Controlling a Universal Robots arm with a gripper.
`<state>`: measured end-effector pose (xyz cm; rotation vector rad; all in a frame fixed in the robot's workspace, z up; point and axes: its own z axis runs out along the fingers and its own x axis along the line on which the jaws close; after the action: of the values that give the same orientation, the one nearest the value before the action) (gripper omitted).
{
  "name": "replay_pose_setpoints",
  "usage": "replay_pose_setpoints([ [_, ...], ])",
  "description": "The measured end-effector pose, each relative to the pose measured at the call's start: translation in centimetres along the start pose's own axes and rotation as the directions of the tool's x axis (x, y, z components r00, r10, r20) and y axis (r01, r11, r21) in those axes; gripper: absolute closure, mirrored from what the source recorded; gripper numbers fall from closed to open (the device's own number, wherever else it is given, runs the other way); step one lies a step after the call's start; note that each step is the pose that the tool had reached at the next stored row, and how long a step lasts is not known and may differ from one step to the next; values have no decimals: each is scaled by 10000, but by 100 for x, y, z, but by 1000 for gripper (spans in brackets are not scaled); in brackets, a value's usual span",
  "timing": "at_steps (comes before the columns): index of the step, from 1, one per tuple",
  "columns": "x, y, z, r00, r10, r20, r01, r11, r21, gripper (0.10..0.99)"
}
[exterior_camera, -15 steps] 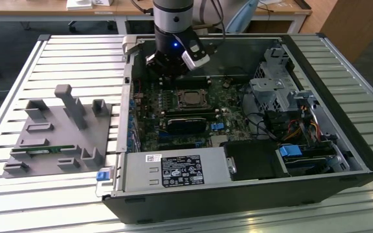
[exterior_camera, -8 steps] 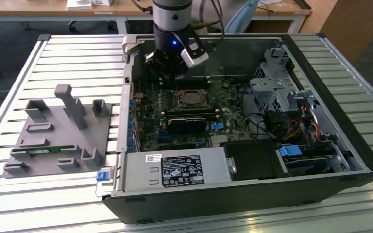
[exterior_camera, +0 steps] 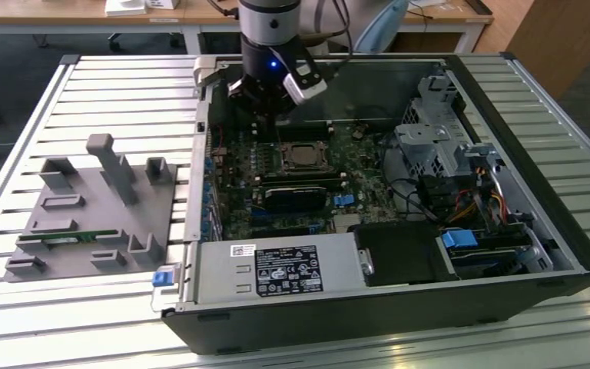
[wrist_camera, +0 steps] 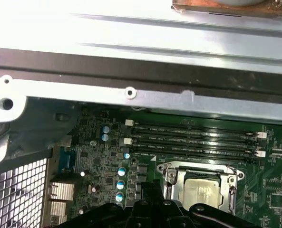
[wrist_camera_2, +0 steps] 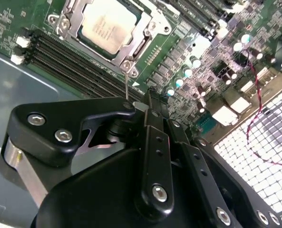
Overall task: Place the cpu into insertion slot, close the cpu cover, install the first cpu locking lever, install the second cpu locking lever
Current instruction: 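Install the first cpu locking lever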
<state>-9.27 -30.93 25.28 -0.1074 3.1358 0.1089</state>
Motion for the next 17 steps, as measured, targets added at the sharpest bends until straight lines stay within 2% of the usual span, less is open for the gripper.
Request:
replay_pose_setpoints([
  [10, 8, 86, -13, 10000, 81, 6, -81, 10000, 0, 980],
  [14, -1, 88, -12, 10000, 83, 7, -83, 10000, -9, 980],
  [17, -39, 87, -12, 10000, 83, 6, -83, 10000, -10, 980],
])
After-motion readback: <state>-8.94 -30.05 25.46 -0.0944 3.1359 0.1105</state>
